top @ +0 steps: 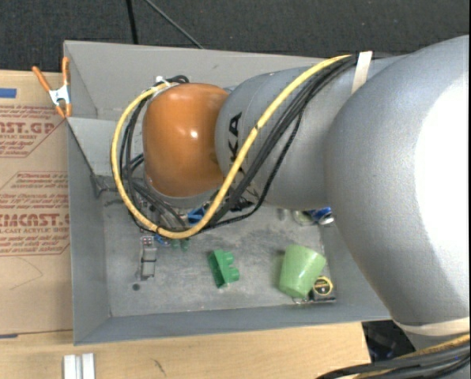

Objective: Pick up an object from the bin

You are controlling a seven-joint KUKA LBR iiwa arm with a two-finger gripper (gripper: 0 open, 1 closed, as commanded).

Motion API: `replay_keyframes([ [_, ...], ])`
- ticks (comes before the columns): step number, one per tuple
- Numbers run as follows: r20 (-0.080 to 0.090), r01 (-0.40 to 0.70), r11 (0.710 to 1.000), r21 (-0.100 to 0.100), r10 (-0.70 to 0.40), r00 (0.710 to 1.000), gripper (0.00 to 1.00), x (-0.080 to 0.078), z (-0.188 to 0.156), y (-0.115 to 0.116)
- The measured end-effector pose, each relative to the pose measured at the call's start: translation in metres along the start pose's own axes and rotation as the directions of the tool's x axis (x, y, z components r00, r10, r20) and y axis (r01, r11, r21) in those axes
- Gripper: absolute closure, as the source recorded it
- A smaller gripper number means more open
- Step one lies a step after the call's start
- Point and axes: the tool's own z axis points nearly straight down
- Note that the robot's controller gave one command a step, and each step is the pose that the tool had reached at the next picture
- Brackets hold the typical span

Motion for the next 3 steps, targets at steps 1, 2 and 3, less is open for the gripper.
replay_keyframes([
  [1, 0.003, 0.666, 0.746, 0.001, -0.666, 0.746, 0.00, 0.045, 0.081, -0.028],
  [2, 0.005, 0.762, 0.648, 0.007, -0.762, 0.648, 0.00, 0.008, -0.006, -0.084],
  [3, -0.004, 0.683, 0.731, -0.001, -0.683, 0.731, 0.00, -0.002, 0.055, -0.128],
])
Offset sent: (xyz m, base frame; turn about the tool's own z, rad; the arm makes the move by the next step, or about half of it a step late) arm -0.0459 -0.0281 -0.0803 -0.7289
